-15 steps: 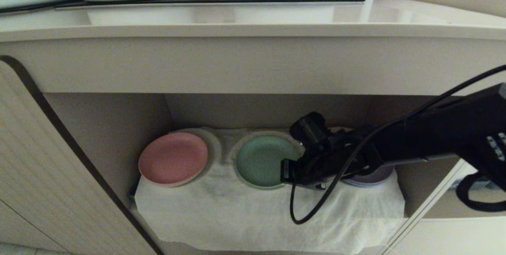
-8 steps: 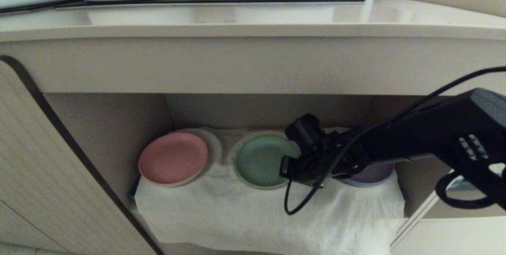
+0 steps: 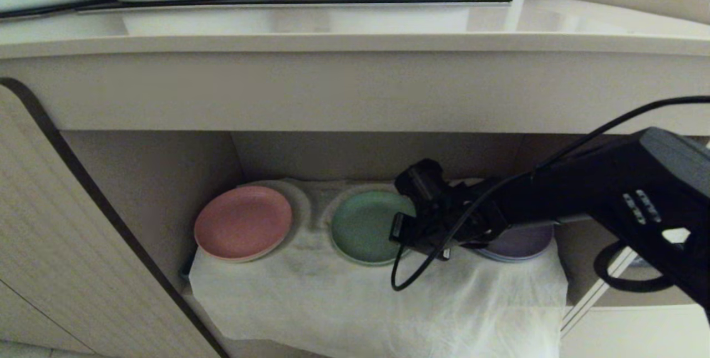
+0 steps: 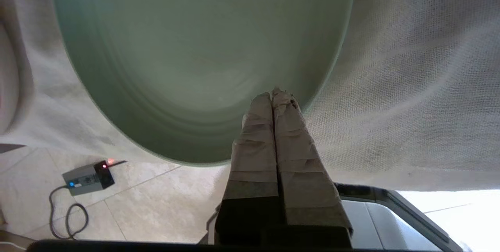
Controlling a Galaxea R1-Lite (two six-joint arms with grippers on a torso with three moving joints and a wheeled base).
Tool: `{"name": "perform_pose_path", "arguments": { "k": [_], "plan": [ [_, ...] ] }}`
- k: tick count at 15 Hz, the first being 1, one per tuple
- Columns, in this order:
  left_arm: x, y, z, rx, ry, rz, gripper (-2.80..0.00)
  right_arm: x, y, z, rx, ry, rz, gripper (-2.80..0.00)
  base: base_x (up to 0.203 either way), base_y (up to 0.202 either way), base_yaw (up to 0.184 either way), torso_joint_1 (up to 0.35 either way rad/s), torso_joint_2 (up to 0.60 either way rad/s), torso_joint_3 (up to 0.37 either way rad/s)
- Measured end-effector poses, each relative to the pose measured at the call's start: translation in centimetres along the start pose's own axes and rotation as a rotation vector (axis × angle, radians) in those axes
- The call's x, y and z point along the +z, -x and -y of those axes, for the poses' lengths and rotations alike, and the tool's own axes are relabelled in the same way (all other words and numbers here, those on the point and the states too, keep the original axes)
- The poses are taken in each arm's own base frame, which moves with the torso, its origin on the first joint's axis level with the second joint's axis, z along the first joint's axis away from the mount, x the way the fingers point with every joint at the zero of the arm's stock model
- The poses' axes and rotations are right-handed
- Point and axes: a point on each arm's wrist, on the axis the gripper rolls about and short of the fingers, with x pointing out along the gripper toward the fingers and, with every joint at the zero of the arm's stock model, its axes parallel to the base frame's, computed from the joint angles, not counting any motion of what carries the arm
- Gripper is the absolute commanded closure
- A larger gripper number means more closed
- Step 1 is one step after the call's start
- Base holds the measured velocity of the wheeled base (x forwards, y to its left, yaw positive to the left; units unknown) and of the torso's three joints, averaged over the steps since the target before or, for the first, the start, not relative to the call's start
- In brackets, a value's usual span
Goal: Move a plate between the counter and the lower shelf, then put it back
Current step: Pick up the plate in the cupboard
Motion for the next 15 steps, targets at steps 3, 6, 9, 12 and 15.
{"name": "perform_pose_path", "arguments": {
  "k": [3, 6, 9, 12, 15],
  "plan": [
    [0.0, 0.0, 0.0, 0.0, 0.0, 0.0, 0.0, 0.39, 0.05, -0.37, 0.01, -0.003, 0.009, -2.8, 0.0, 0.0, 0.0, 0.0, 0.0, 0.0],
    [0.0, 0.0, 0.0, 0.0, 0.0, 0.0, 0.0, 0.42, 0.0, -0.37, 0.01, -0.002, 0.014, -2.8, 0.0, 0.0, 0.0, 0.0, 0.0, 0.0],
    [0.0, 0.0, 0.0, 0.001, 0.0, 0.0, 0.0, 0.46, -0.01, -0.39, 0.009, -0.016, 0.023, -2.8, 0.0, 0.0, 0.0, 0.0, 0.0, 0.0],
    [-0.01, 0.0, 0.0, 0.0, 0.0, -0.001, 0.0, 0.5, -0.09, -0.47, 0.011, -0.024, 0.026, -2.8, 0.0, 0.0, 0.0, 0.0, 0.0, 0.0],
    [0.0, 0.0, 0.0, 0.0, 0.0, 0.0, 0.0, 0.73, -0.16, -0.72, 0.018, -0.025, 0.033, -2.8, 0.0, 0.0, 0.0, 0.0, 0.0, 0.0]
  ]
}}
